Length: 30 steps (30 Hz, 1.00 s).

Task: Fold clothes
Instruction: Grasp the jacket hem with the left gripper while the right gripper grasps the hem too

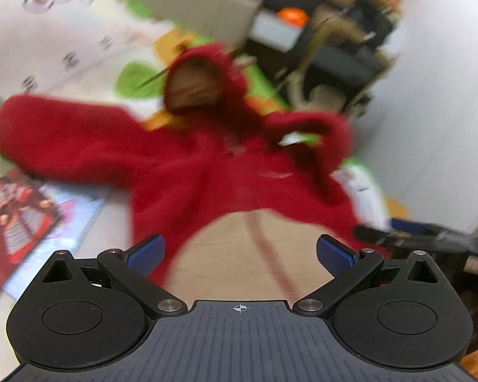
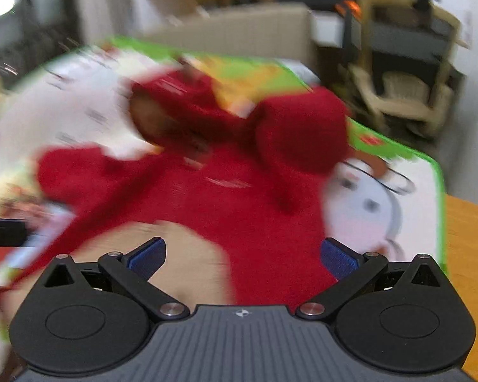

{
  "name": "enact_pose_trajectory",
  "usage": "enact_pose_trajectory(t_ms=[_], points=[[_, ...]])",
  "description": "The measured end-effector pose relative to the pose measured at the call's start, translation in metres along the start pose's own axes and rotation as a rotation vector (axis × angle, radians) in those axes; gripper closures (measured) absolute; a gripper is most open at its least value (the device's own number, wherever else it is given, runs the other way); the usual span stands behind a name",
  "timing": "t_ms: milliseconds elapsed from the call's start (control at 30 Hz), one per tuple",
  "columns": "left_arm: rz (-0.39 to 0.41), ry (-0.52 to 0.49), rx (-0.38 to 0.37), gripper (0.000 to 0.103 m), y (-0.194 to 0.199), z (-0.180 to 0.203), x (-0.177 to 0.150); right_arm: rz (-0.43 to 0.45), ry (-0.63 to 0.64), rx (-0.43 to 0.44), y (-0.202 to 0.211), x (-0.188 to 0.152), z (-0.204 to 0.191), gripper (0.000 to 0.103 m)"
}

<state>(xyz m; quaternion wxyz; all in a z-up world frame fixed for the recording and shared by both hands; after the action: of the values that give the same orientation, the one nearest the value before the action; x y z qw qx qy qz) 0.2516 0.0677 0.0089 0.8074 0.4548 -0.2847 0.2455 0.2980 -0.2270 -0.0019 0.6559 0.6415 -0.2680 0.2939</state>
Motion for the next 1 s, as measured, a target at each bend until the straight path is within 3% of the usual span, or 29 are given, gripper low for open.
enact_pose_trajectory(t_ms=[67, 133, 200, 367, 500, 600, 667, 833, 867, 900, 933, 967, 1000], points=[[-0.06, 0.008, 0.002, 0.0, -0.007, -0.025, 0.001, -0.086, -0.05, 0.023, -0.025, -0.004, 0.018, 0.0], [-0.135, 0.054, -0.018, 0.0, -0.015, -0.047, -0.004, -0.191, -0.157, 0.102, -0.049, -0.013, 0.034, 0.0], [-0.176, 0.101, -0.053, 0.0, -0.021, -0.061, -0.01, -0.155, -0.218, 0.156, -0.048, -0.017, 0.04, 0.0], [-0.238, 0.206, -0.12, 0.0, -0.028, -0.075, -0.017, -0.178, -0.256, 0.148, -0.047, -0.02, 0.04, 0.0], [-0.281, 0.21, -0.115, 0.0, -0.036, -0.077, -0.011, -0.213, -0.116, 0.125, -0.052, -0.011, 0.031, 0.0], [-0.227, 0.257, -0.127, 0.0, -0.029, -0.081, 0.0, -0.151, -0.11, 0.136, -0.047, -0.006, 0.03, 0.001], [-0.177, 0.233, -0.149, 0.0, -0.026, -0.079, 0.01, -0.131, -0.088, 0.124, -0.053, -0.002, 0.027, 0.005], [-0.197, 0.166, -0.035, 0.006, -0.052, -0.074, 0.006, -0.108, -0.035, 0.07, -0.064, 0.001, 0.017, 0.023], [-0.193, 0.149, -0.021, 0.029, -0.052, -0.071, 0.003, -0.097, -0.019, 0.065, -0.062, 0.0, 0.014, 0.033], [-0.192, 0.138, -0.011, 0.042, -0.05, -0.069, 0.001, -0.096, -0.007, 0.072, -0.057, -0.003, 0.011, 0.047], [-0.192, 0.126, -0.001, 0.043, -0.048, -0.066, -0.002, -0.095, 0.004, 0.079, -0.053, -0.006, 0.009, 0.052], [-0.192, 0.119, 0.005, 0.05, -0.048, -0.064, -0.005, -0.093, 0.015, 0.087, -0.048, -0.008, 0.007, 0.06], [-0.199, 0.117, 0.013, 0.066, -0.046, -0.064, -0.009, -0.092, 0.027, 0.094, -0.044, -0.011, 0.005, 0.065]])
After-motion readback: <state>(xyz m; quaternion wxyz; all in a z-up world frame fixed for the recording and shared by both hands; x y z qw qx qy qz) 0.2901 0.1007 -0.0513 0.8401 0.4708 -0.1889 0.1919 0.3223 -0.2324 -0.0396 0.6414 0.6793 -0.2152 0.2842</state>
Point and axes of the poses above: each gripper's, at about its wrist camera, not at the fingertips, and y roughly against the way its jaws point, z to its right, x to its top, the point moved 2 cm from there along -y, roughly the way its jaws point, and after that the axes turned 9 degrees about -x, right-handed, at the moved point
